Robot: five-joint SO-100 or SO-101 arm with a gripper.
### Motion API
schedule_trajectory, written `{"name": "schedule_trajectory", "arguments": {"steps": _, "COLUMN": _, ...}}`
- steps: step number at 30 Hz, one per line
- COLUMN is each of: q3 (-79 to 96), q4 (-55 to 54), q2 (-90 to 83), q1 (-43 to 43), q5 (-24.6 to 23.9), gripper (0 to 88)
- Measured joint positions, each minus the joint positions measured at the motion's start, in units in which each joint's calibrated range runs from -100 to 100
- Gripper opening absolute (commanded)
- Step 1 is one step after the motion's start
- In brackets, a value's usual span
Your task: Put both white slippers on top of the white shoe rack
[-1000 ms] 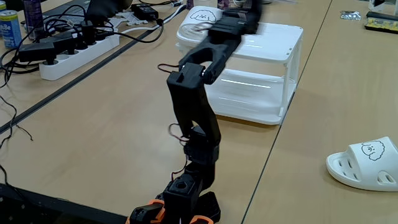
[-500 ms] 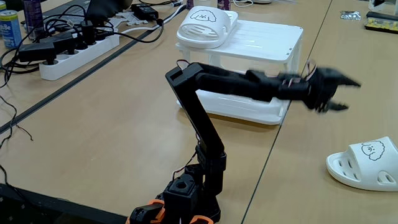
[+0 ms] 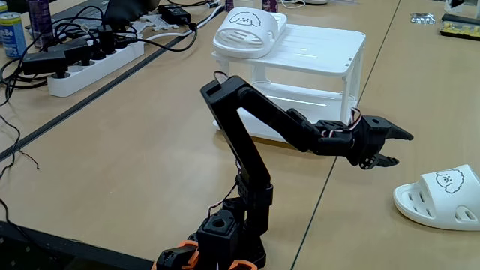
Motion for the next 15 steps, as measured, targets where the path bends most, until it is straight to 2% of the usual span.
{"name": "schedule_trajectory", "arguments": {"steps": 8, "q3": 0.0, "q4": -12.7, "q2": 13.86, "q1": 0.0, "q5": 0.0, "gripper": 22.4}}
{"name": "schedule_trajectory", "arguments": {"steps": 15, "q3": -4.04, "q4": -16.31, "q2": 22.1, "q1": 0.0, "q5": 0.0, "gripper": 22.4}}
